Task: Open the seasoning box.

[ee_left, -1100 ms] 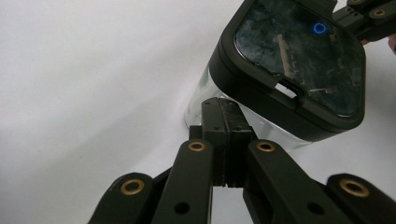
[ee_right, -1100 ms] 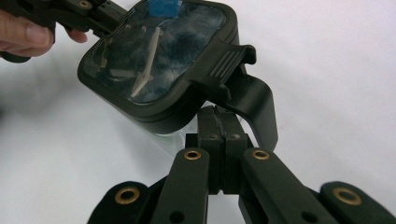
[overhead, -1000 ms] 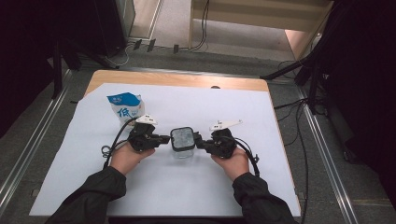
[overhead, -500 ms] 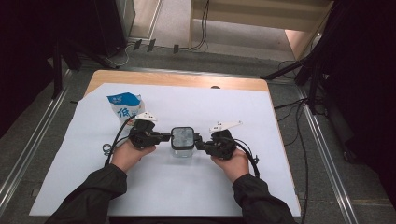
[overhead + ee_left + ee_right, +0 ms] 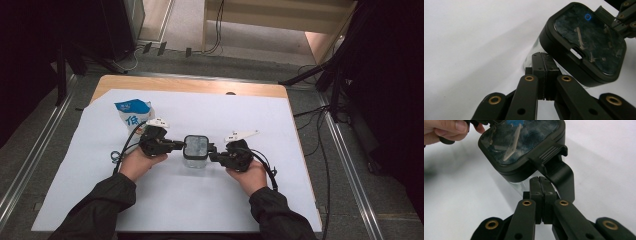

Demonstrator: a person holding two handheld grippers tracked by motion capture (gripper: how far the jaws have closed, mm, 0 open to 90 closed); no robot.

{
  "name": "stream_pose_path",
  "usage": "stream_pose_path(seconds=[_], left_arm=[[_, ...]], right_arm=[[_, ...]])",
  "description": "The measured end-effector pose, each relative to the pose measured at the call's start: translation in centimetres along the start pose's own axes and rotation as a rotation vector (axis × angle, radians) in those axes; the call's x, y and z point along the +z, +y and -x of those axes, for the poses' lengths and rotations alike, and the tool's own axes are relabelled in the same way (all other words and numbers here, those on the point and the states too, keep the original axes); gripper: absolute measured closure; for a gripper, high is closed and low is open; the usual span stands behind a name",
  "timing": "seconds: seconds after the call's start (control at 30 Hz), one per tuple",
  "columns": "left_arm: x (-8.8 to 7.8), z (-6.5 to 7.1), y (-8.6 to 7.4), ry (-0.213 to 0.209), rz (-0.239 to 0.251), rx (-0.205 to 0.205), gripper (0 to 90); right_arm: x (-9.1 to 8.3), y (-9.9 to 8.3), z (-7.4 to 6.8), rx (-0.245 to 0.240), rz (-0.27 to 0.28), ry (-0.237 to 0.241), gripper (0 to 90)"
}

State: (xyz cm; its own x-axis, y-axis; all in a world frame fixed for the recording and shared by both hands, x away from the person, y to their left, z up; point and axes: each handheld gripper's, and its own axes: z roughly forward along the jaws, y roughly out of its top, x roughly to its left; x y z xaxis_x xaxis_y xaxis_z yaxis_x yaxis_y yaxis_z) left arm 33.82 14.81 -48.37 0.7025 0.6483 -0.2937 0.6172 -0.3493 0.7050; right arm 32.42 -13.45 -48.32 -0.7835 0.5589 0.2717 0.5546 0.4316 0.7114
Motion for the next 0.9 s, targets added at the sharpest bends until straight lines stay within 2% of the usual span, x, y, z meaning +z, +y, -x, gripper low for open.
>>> stream_pose_path(seconds=[0.1,0.17,0.23,0.33,0.43,0.5,0.53,0.57,0.6,0.67,0.77,0.83,0.9], left_arm=[[-0.4,0.1,0.0,0.003,-0.016,0.025,82.8],[-0.7,0.0,0.0,0.003,-0.021,0.042,74.2],[-1.1,-0.2,-0.1,-0.018,-0.013,0.043,65.0],[-1.6,-0.6,-0.2,-0.052,0.006,0.041,54.3],[-1.9,-0.6,-0.3,-0.075,0.02,0.064,44.4],[-1.9,-0.6,-0.3,-0.097,0.009,0.09,36.2],[-1.9,-0.4,-0.2,-0.072,0.004,0.103,28.3],[-1.9,-0.2,-0.2,-0.05,0.0,0.122,16.7],[-2.0,-0.1,-0.1,-0.069,-0.008,0.145,13.0],[-2.0,0.1,-0.1,-0.123,-0.014,0.182,13.1],[-1.6,0.5,0.0,-0.133,-0.034,0.221,14.9],[-1.3,0.6,0.1,-0.135,-0.044,0.243,14.8],[-1.1,0.4,0.3,-0.149,-0.035,0.231,14.5]], right_arm=[[-0.5,0.0,-0.2,-0.011,-0.005,0.01,83.9],[-0.8,0.0,-0.2,-0.021,-0.002,0.019,79.0],[-1.2,0.1,-0.3,-0.018,0.007,0.033,75.2],[-1.7,0.1,-0.2,-0.031,0.027,0.027,70.0],[-2.2,0.0,-0.1,-0.034,0.034,0.02,66.6],[-2.6,-0.2,0.1,-0.031,0.035,0.016,63.9],[-2.8,-0.2,0.2,-0.028,0.039,0.013,63.5],[-3.0,-0.3,0.4,-0.022,0.04,0.009,63.5],[-3.1,-0.3,0.5,-0.021,0.045,0.007,63.5],[-3.3,-0.4,0.7,-0.016,0.044,0.003,64.0],[-3.3,-0.4,0.8,-0.019,0.042,0.001,70.1],[-3.2,-0.4,0.7,-0.02,0.032,-0.006,77.7],[-3.0,-0.3,0.7,-0.029,0.026,-0.008,85.2]])
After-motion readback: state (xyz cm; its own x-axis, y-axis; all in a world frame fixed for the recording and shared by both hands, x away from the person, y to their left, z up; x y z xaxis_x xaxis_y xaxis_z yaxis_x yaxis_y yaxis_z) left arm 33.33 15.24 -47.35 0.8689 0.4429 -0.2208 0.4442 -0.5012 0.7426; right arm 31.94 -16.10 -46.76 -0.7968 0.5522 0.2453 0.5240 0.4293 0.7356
